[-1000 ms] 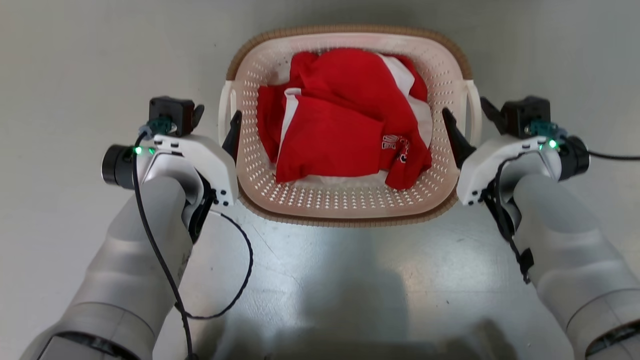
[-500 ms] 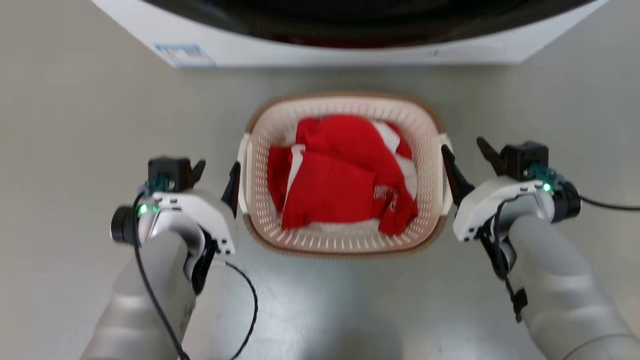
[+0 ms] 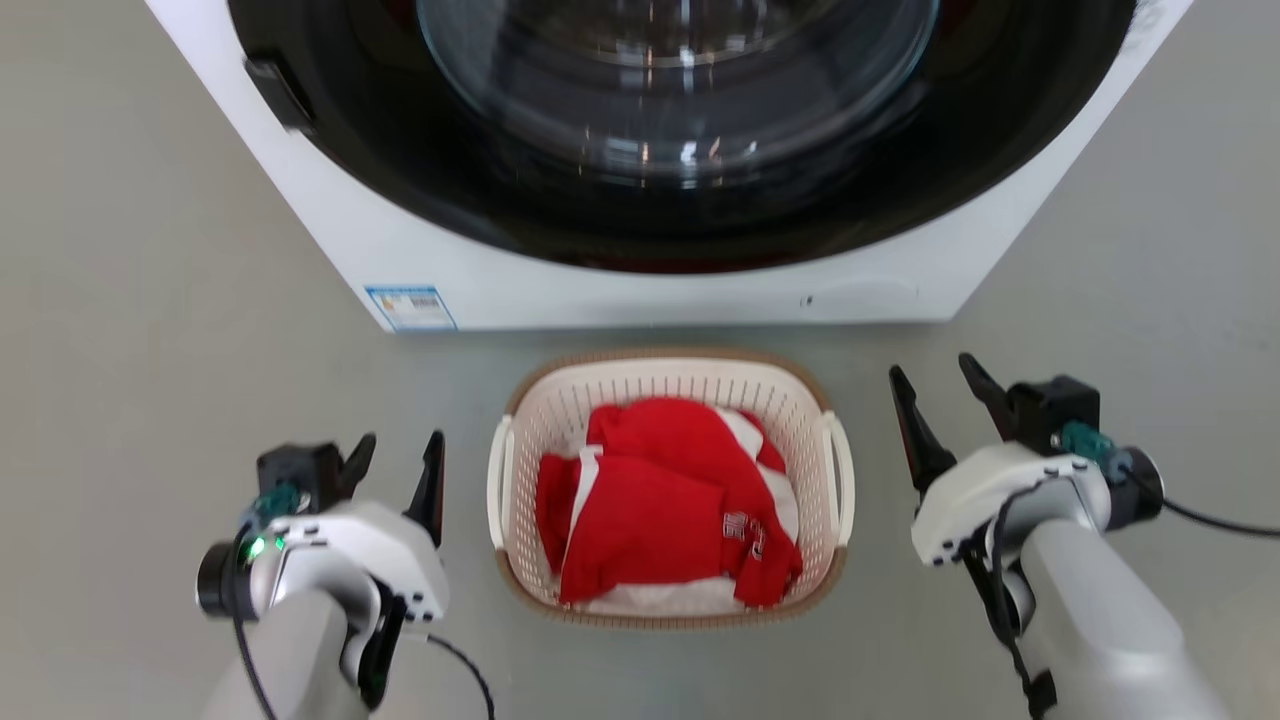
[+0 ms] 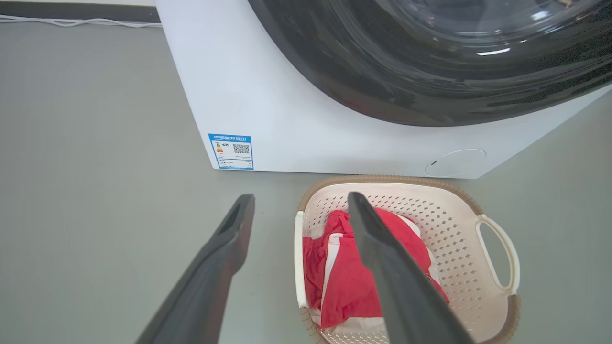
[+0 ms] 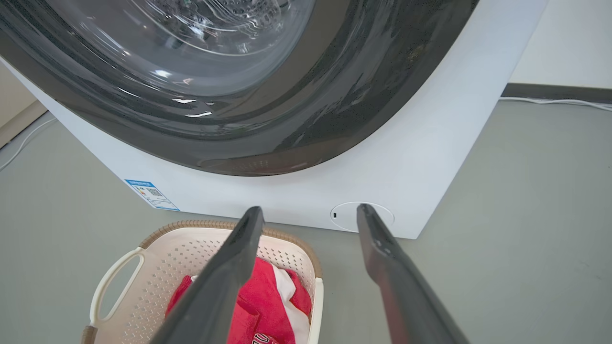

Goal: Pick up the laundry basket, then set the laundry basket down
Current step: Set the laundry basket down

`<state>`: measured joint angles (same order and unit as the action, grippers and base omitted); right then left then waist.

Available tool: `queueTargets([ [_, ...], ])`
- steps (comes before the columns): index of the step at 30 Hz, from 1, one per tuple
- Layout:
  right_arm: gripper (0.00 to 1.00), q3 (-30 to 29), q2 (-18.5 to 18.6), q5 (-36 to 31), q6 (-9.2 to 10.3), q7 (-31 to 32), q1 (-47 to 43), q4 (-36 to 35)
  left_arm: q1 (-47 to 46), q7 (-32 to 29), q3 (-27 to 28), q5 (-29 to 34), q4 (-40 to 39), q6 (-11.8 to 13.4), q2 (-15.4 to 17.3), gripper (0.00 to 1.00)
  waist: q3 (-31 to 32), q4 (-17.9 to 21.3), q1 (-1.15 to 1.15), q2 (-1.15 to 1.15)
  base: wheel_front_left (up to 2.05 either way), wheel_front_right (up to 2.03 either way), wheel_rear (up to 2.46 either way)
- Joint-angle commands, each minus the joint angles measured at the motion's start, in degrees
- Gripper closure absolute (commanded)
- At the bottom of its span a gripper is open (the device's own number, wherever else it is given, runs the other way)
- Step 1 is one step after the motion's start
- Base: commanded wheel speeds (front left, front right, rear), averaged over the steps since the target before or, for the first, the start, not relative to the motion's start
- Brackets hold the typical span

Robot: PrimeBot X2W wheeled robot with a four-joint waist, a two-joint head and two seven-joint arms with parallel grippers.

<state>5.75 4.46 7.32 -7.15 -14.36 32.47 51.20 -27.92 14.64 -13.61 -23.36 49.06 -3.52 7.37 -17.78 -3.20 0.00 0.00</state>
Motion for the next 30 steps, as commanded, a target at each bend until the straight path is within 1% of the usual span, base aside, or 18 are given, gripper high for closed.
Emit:
queueTargets([
  [1, 0.0, 0.85, -0.67, -0.78, -0.34, -0.63, -1.53, -1.75, 1.32, 0.36, 2.2, 0.75, -1.64, 0.25, 1.65, 0.0, 2.64, 0.01, 0.0, 0.0, 0.0, 0.0, 0.0],
  [8, 0.0, 0.21, 0.37, -2.14, -0.34, -0.63, -7.32, -7.82, 8.17, 0.36, 7.04, 2.9, -7.34, -0.68, 1.06, 0.0, 7.5, -0.38, 0.0, 0.0, 0.0, 0.0, 0.0],
  [16, 0.0, -1.15, 1.11, -3.26, -0.34, -0.63, -14.35, -15.95, 15.83, 0.36, 12.88, 5.04, -14.8, -1.28, -0.34, 0.0, 12.31, -0.49, 0.0, 0.0, 0.0, 0.0, 0.0],
  [23, 0.0, -2.41, 1.14, -4.27, -0.34, -0.63, -20.8, -22.24, 21.68, 0.36, 16.16, 7.79, -20.62, -1.88, -1.02, 0.0, 15.6, -0.67, 0.0, 0.0, 0.0, 0.0, 0.0],
  [30, 0.0, -3.15, 1.06, -4.14, -0.34, -0.63, -25.86, -26.51, 26.65, 0.36, 18.69, 10.03, -24.45, -2.32, -1.61, 0.0, 18.01, -0.61, 0.0, 0.0, 0.0, 0.0, 0.0],
])
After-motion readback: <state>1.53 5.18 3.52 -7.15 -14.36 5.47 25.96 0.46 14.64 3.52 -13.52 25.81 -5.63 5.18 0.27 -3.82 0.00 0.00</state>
